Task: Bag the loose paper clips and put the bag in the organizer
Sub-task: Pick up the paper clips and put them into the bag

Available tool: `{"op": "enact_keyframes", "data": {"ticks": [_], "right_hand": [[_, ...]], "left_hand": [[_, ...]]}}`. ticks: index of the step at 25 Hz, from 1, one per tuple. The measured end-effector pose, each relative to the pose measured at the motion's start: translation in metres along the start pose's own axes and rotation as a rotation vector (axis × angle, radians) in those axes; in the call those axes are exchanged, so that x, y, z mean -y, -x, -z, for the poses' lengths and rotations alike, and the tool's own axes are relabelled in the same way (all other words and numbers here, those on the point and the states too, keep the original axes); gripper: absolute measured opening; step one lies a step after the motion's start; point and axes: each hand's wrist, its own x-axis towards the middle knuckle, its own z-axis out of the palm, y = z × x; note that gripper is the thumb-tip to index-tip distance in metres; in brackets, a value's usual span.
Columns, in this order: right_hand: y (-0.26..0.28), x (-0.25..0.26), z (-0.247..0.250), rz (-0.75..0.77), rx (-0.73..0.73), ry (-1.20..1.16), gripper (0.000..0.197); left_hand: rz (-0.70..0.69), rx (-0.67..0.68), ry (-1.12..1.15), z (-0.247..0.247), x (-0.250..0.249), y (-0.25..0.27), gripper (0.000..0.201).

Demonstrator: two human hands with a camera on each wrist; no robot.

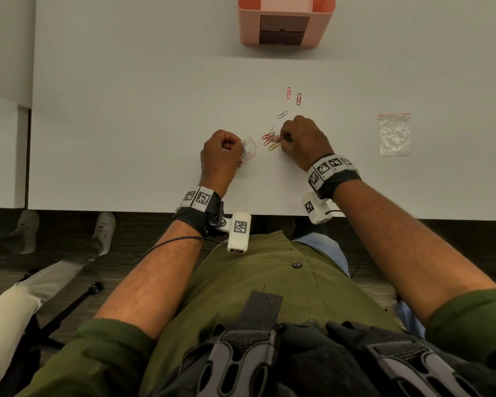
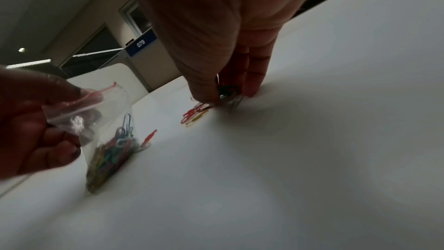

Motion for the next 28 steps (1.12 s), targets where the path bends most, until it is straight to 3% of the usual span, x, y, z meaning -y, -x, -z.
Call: {"op": "enact_keyframes", "data": {"ticks": [9, 12, 14, 18, 23, 25, 28], "right_hand": [[0.007, 0.013, 0.017, -0.213, -0.019, -0.544, 0.01], [0.012, 0.03, 0.026, -0.215, 0.003, -0.714, 0.009], [0.016, 0.042, 0.031, -0.158, 0.035, -0.668, 0.009], [0.018, 0.065, 0.036, 0.032, 0.038, -0.329, 0.014], [0.013, 0.083, 0.026, 0.097, 0.077, 0.054, 0.024], [0.013, 0.089, 0.026, 0.112, 0.071, 0.043, 0.024], [0.012, 0.09, 0.027, 0.065, 0.035, -0.178, 0.019]], "left_hand": [[0.007, 0.003, 0.001, -0.002, -0.001, -0.002, 0.014], [0.008, -0.006, 0.003, -0.003, 0.0, -0.003, 0.009], [0.005, -0.015, -0.008, -0.003, 0.0, -0.002, 0.008], [0.012, -0.008, -0.005, -0.005, -0.001, 0.001, 0.007], [-0.021, -0.008, -0.011, -0.005, 0.0, 0.003, 0.005], [-0.025, -0.012, -0.017, -0.005, 0.001, 0.002, 0.005], [-0.019, -0.002, -0.006, -0.004, 0.002, 0.002, 0.005]]}}
